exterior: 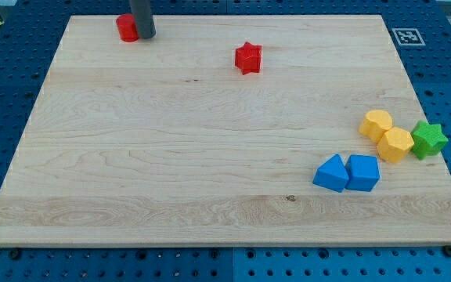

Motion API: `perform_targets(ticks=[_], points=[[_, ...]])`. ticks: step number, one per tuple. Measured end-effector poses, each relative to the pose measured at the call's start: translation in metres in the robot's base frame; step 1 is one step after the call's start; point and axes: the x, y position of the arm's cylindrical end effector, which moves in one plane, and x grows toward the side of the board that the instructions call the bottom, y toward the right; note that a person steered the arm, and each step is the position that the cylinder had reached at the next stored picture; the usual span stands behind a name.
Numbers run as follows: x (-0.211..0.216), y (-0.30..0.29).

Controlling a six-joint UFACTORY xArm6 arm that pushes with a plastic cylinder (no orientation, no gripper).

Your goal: Move the red star close to the red circle

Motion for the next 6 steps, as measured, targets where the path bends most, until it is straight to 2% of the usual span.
perform_targets(ticks=[1,2,3,5,6], points=[[0.000,0.001],[0.002,0.047],[0.005,0.069],[0.061,0.084],[0.061,0.084]])
